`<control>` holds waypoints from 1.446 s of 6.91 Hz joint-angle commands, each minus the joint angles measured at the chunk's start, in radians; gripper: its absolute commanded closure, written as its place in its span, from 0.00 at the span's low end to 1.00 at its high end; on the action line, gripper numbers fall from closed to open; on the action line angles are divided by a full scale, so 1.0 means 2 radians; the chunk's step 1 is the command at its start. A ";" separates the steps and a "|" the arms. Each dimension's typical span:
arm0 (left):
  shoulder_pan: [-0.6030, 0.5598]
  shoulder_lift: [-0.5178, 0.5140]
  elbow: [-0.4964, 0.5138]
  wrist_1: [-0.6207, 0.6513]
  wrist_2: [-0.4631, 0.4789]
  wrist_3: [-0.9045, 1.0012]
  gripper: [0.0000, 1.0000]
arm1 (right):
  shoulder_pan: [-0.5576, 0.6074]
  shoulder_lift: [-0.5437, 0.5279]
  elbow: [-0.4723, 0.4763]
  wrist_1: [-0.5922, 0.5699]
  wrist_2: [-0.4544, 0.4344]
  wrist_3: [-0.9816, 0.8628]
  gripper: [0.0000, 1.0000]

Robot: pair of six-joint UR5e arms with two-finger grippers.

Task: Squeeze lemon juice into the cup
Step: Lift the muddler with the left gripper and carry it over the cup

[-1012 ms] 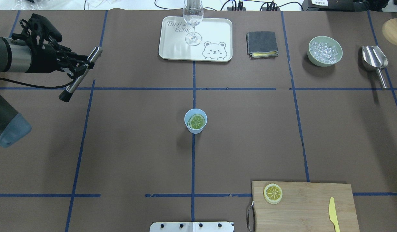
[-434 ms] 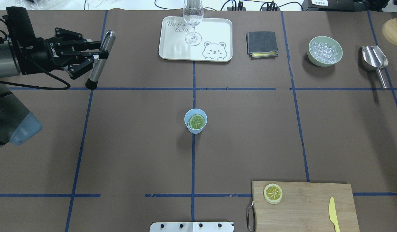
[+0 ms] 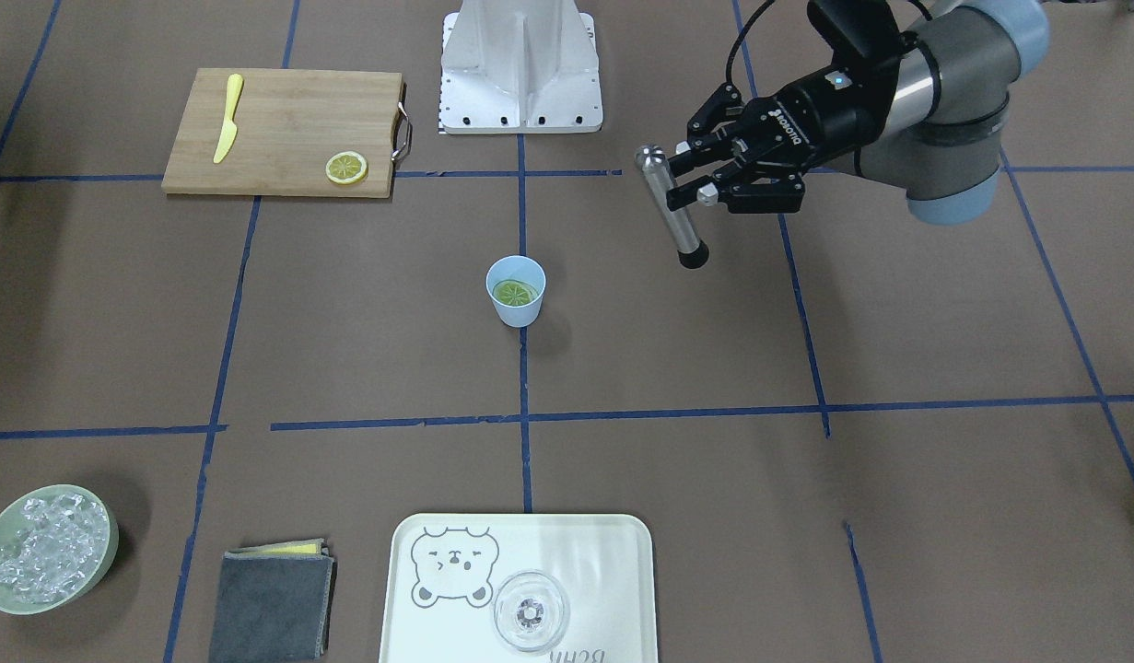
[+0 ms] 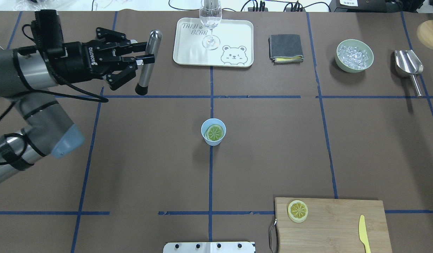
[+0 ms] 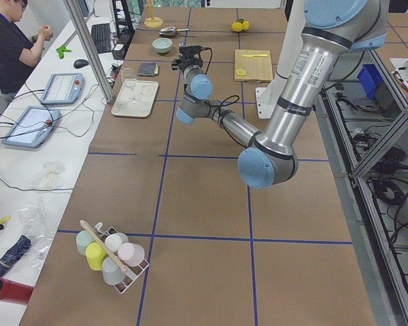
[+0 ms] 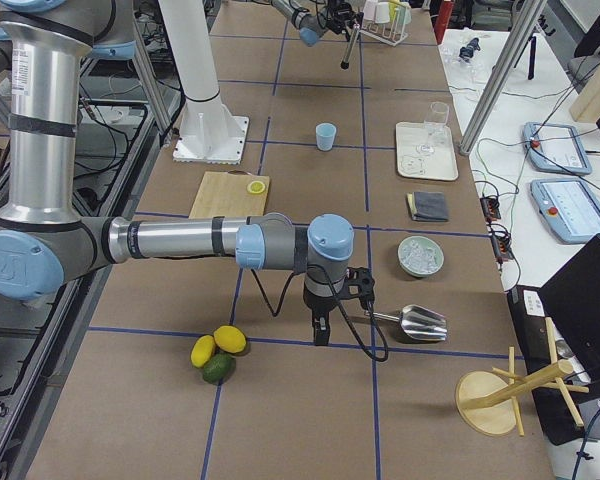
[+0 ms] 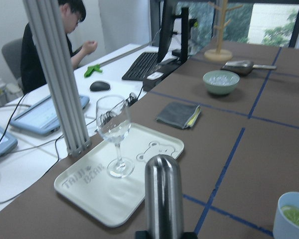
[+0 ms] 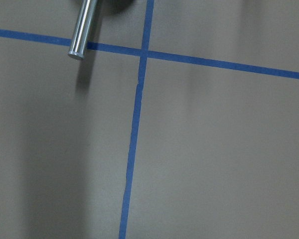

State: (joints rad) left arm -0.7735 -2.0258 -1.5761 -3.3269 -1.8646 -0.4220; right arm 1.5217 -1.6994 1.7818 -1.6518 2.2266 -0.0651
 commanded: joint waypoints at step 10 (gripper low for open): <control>0.203 -0.086 0.156 -0.130 0.315 0.062 1.00 | 0.000 0.001 0.000 0.001 -0.001 -0.003 0.00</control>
State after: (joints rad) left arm -0.3725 -2.1897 -1.2783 -3.5885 -1.2521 -0.2979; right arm 1.5218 -1.6966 1.7825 -1.6506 2.2243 -0.0696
